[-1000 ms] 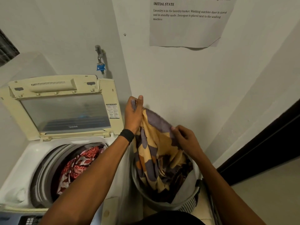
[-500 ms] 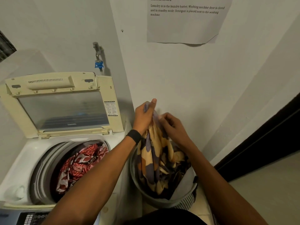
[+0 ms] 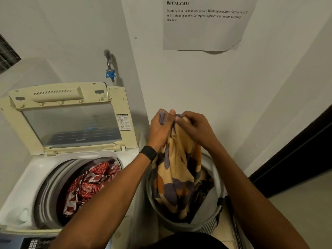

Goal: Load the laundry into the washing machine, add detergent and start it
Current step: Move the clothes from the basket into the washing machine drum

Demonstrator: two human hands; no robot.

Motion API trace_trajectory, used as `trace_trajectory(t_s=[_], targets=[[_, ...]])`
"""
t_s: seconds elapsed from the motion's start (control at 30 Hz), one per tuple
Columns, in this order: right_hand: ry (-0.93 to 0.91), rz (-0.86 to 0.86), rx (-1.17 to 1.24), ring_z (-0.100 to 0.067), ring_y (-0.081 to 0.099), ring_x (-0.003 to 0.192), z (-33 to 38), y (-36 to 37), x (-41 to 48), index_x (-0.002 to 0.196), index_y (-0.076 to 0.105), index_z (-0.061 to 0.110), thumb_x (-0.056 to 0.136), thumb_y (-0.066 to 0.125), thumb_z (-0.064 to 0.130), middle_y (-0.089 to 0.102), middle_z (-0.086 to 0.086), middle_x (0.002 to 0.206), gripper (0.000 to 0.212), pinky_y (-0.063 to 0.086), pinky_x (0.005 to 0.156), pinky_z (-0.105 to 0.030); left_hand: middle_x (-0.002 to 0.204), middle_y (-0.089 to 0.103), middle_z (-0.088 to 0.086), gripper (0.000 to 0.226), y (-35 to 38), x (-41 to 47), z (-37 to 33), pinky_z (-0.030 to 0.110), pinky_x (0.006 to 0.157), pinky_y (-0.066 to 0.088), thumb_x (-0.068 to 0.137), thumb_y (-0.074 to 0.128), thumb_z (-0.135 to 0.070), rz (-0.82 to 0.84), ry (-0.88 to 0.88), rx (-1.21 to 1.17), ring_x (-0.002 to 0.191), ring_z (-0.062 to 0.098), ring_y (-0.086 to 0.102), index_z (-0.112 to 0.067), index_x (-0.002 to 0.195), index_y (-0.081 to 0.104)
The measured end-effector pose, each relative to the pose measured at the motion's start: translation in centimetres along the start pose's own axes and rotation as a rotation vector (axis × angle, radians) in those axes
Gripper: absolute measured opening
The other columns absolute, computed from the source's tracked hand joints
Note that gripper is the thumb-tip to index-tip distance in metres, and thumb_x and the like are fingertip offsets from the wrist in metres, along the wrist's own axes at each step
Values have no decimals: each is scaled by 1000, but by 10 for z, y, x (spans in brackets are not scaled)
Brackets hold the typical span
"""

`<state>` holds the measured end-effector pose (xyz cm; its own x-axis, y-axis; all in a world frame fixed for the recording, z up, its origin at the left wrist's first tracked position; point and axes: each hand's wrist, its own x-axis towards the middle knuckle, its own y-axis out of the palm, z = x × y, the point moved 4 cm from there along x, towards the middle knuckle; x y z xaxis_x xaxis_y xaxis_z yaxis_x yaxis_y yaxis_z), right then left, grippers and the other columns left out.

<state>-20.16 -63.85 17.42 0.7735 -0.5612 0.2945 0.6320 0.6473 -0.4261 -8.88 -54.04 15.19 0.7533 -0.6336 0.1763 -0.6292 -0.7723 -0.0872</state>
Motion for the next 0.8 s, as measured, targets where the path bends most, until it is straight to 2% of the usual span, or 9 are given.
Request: trace_trajectory(t_s=[0.07,0.1,0.2,0.37,0.5,0.6,0.67,0.73,0.8], targets=[[82,-34,3,-3,54,63,-5,13,5,78,67,12,101,61,38,63,2,67,35,42,63,-20,74,52,23,36,7,-1,-4,23,69,47,100,64,-37,-26,19,25,72,31,57,-13,78,48],[115,-50,22,-5,54,63,-11,19,4,79,66,9,101,60,39,63,-3,69,38,43,63,-23,71,50,23,34,6,-1,-6,19,67,46,100,66,-30,-66,28,24,68,27,57,-11,77,48],[140,-8,49,-9,54,62,-31,28,-14,81,61,11,100,60,42,60,-3,67,37,43,59,-23,63,47,2,33,-10,5,-7,13,63,43,99,68,-20,-193,8,14,58,2,48,-11,74,48],[216,156,-26,-15,59,61,-68,29,-47,81,62,17,105,50,46,59,-2,67,39,48,61,-32,67,49,3,30,-41,20,-3,24,66,48,94,73,-16,-253,11,-1,65,14,54,-14,76,49],[138,-80,91,-6,50,62,-47,1,-39,83,58,9,108,49,33,51,8,67,36,40,59,-19,81,53,1,16,-37,13,3,21,71,47,93,67,-3,-233,4,-23,71,7,55,-9,93,53],[54,-85,103,-7,53,68,-14,-5,-15,83,58,15,108,50,30,56,7,73,30,42,63,-17,98,66,9,8,-17,4,8,26,82,53,100,63,-16,-106,-9,-82,89,19,65,-12,107,62],[30,-44,87,-5,57,70,0,3,1,84,60,18,107,52,29,60,8,75,27,44,65,-14,107,72,12,27,0,-1,4,30,90,57,106,54,-33,2,-52,-88,101,22,70,-11,115,66],[43,-41,87,-2,58,70,5,12,12,82,63,18,106,54,29,63,7,76,28,44,66,-11,103,74,13,44,8,-2,3,30,89,58,105,49,-45,31,-93,-82,98,21,72,-6,113,68],[70,-69,108,-1,57,68,2,18,16,80,63,17,105,55,30,63,7,73,29,43,66,-12,86,66,13,44,1,4,5,34,81,55,103,57,-45,-49,-109,-51,82,21,66,-2,97,64]])
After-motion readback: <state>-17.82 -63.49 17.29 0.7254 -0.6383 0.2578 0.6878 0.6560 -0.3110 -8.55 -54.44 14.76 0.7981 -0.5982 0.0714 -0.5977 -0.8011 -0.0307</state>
